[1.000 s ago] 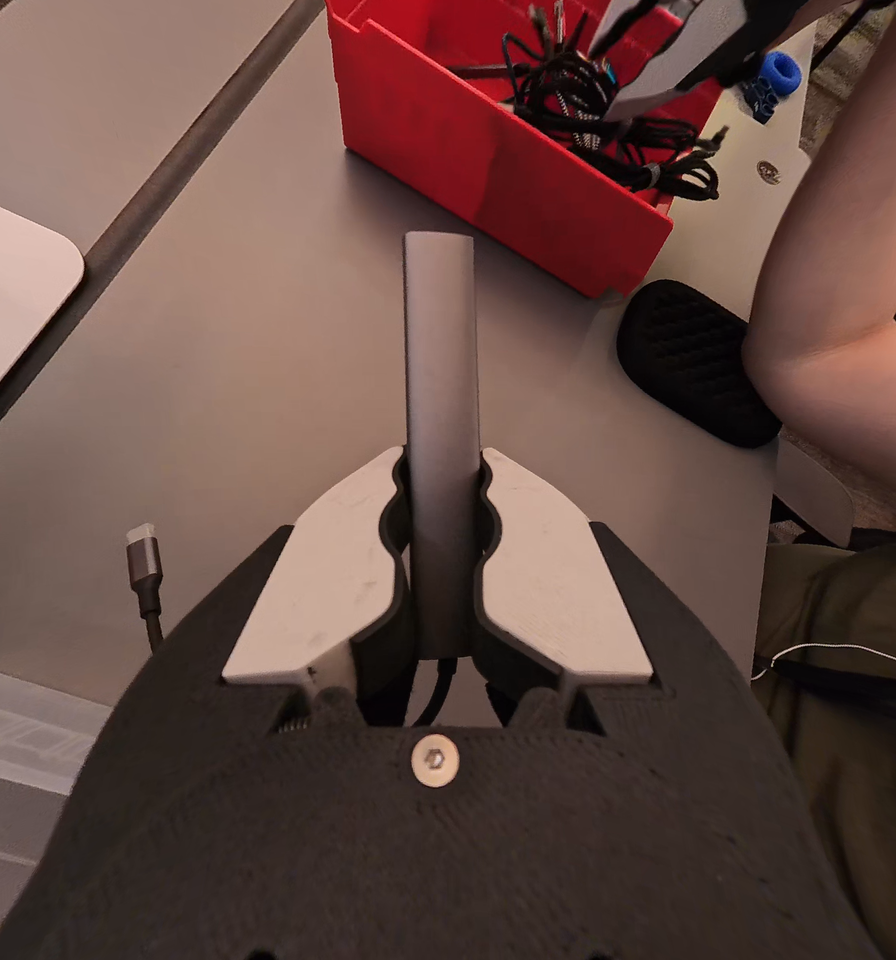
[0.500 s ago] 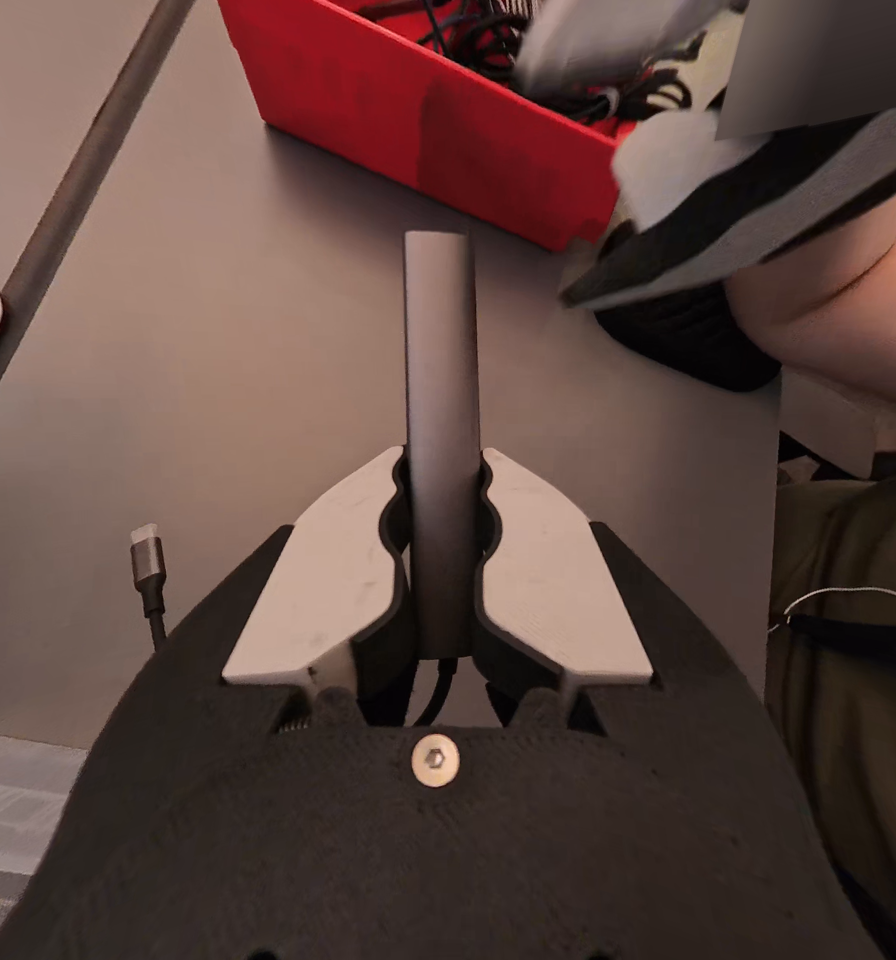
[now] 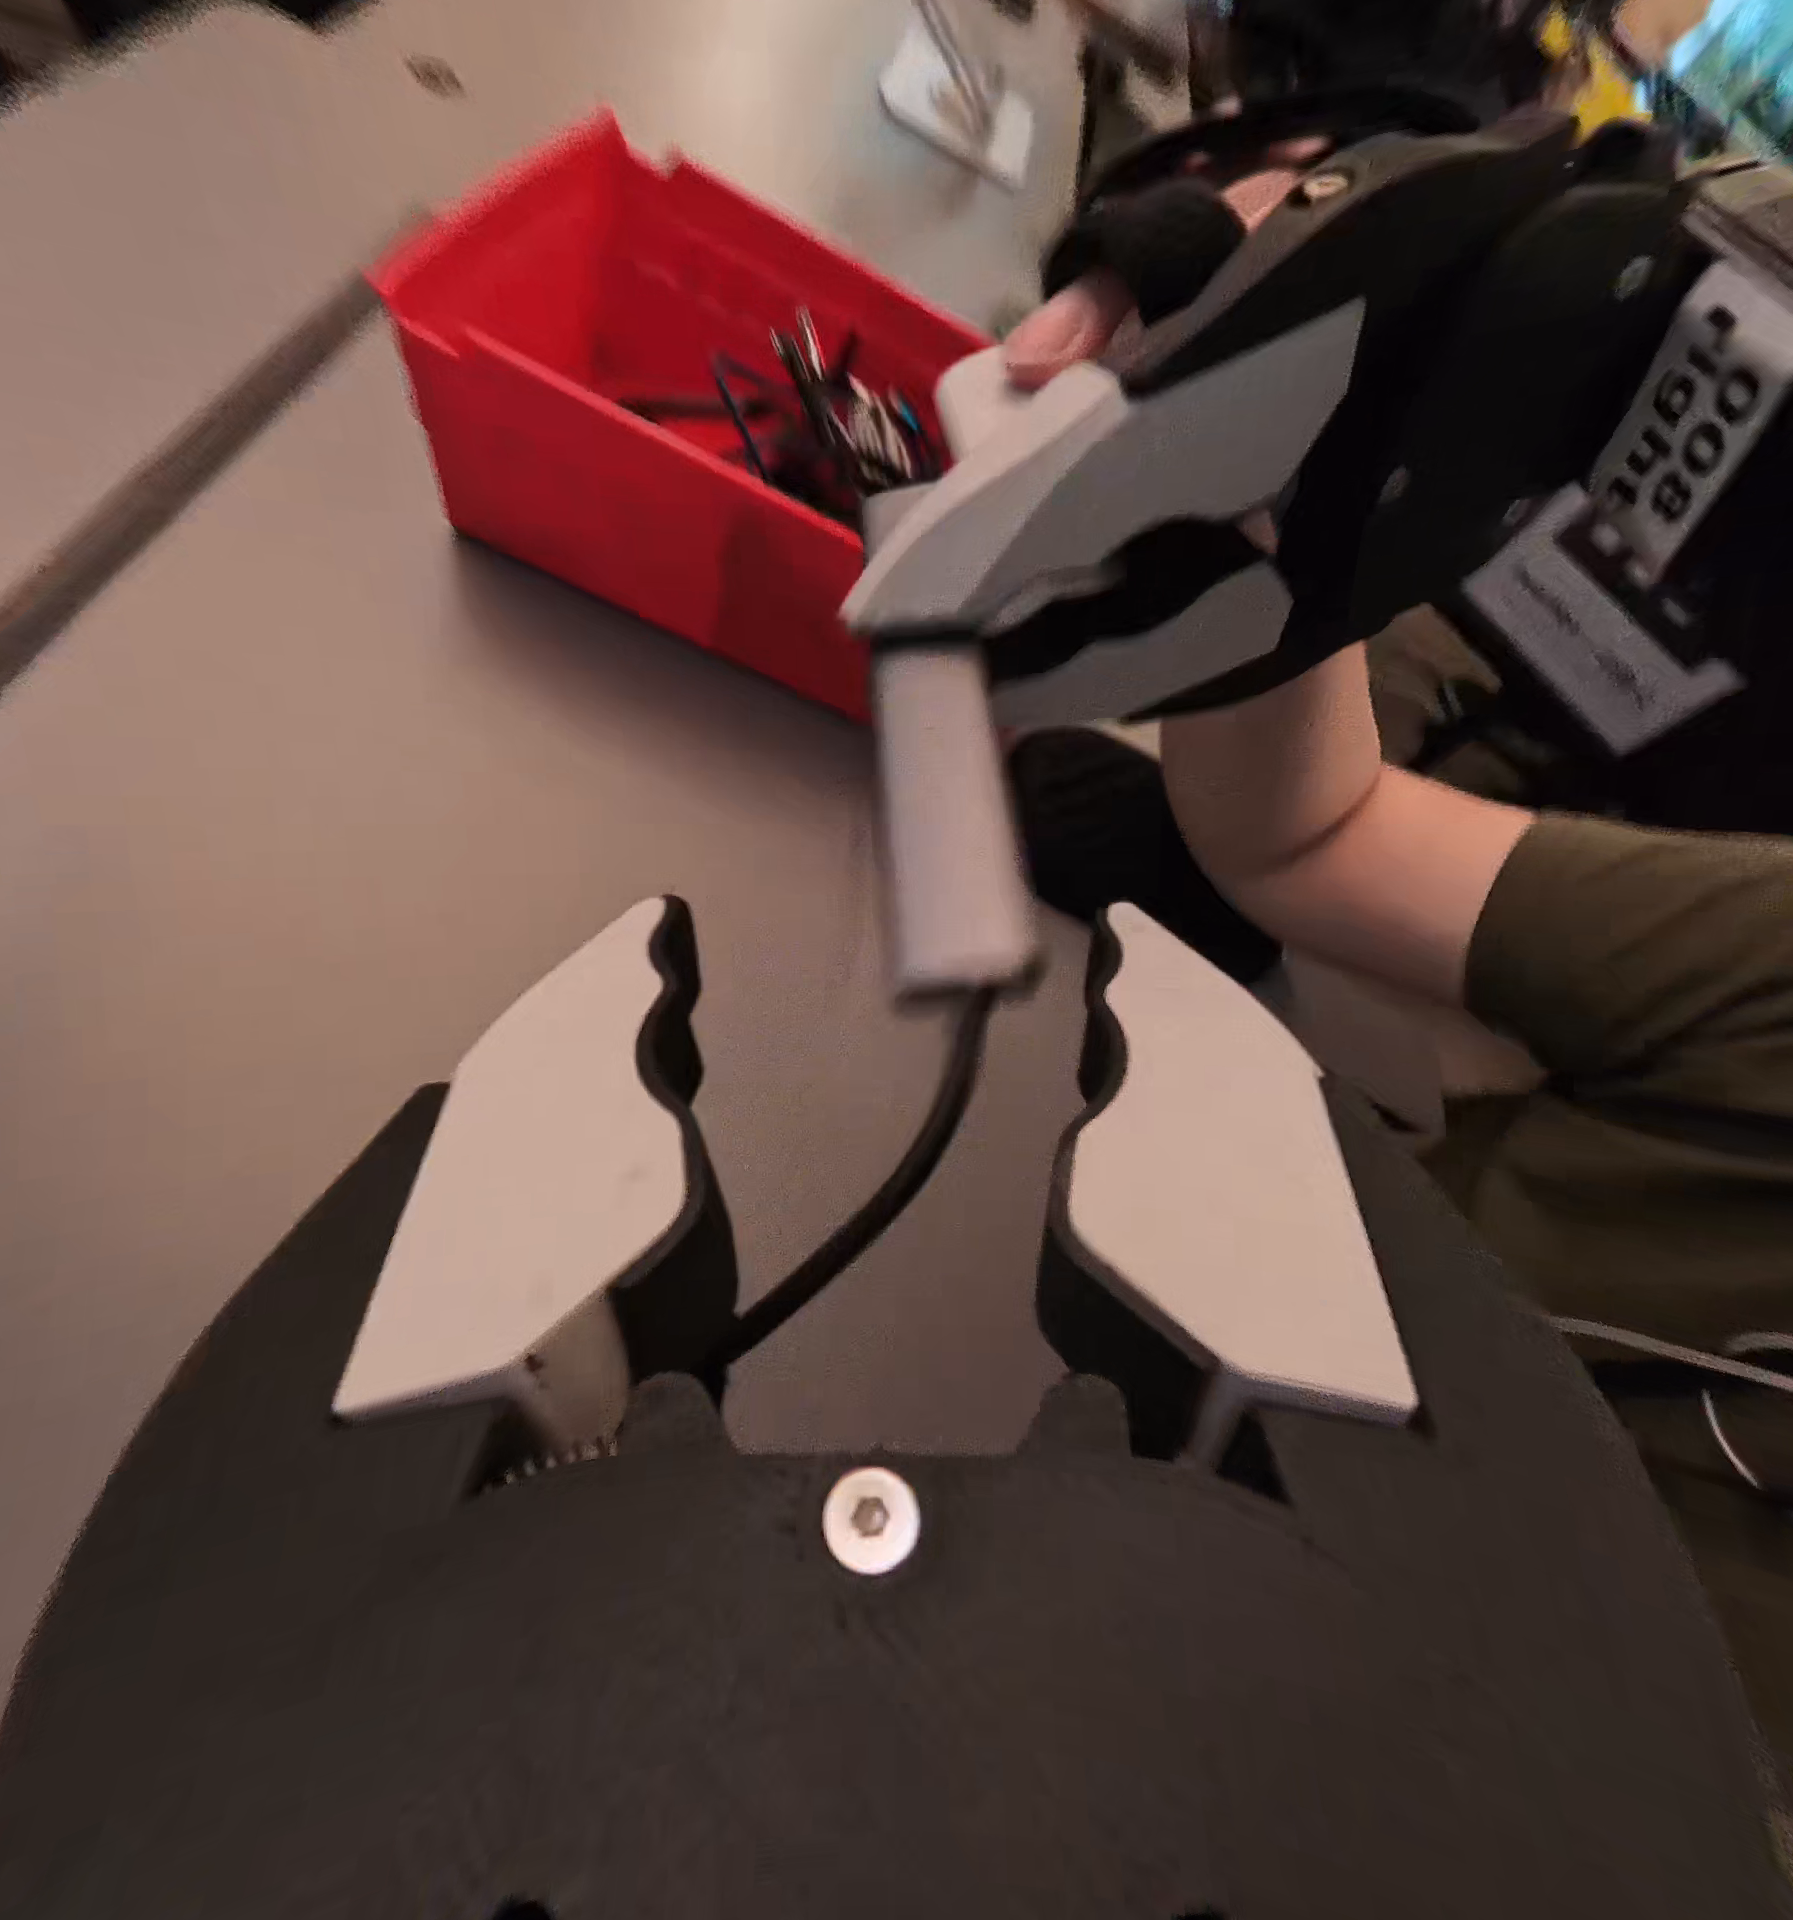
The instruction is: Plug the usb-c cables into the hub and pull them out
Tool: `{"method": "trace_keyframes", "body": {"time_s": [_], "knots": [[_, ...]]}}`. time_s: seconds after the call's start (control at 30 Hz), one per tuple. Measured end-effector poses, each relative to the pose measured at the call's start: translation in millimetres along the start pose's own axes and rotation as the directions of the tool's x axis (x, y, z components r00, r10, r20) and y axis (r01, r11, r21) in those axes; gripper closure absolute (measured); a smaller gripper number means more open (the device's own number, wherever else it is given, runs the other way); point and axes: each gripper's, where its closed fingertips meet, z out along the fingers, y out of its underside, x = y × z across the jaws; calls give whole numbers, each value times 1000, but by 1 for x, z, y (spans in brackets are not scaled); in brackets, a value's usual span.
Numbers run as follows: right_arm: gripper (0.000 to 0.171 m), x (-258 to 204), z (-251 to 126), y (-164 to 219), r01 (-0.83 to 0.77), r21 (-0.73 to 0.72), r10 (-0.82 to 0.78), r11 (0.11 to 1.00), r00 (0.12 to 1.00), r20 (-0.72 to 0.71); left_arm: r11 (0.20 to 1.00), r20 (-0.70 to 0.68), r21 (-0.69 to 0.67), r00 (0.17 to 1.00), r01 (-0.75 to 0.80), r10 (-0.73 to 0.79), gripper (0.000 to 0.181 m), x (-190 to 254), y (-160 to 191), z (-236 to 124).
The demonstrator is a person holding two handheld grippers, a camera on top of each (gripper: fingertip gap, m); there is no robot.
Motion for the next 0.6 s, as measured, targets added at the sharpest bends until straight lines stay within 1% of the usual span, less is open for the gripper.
{"method": "trace_keyframes", "body": {"time_s": [0.1,0.2,0.27,0.33,0.4,0.43,0.53,0.6], "knots": [[161,33,-36,50,-164,-41,159,986,983,-94,992,15,127,1000,10,-12,107,-1,-19,-20],[160,54,-79,109,-339,-63,320,939,925,-203,979,9,204,1000,24,-27,106,0,-29,-33],[160,59,-102,144,-435,-43,412,899,875,-253,976,-4,213,999,34,-34,106,0,-31,-36],[160,55,-115,179,-522,-61,488,851,828,-277,980,-6,191,999,48,-48,106,-2,-27,-35],[160,44,-120,212,-575,-131,523,808,801,-290,984,-3,168,999,52,-52,106,-3,-23,-31],[160,34,-118,225,-596,-175,543,784,794,-273,986,-5,158,999,53,-52,107,-3,-22,-29],[160,7,-104,258,-645,-279,607,712,764,-217,991,-4,126,999,52,-52,107,-3,-17,-22],[160,-4,-95,280,-673,-349,638,653,736,-225,994,-5,99,998,55,-55,107,-4,-12,-18]]}}
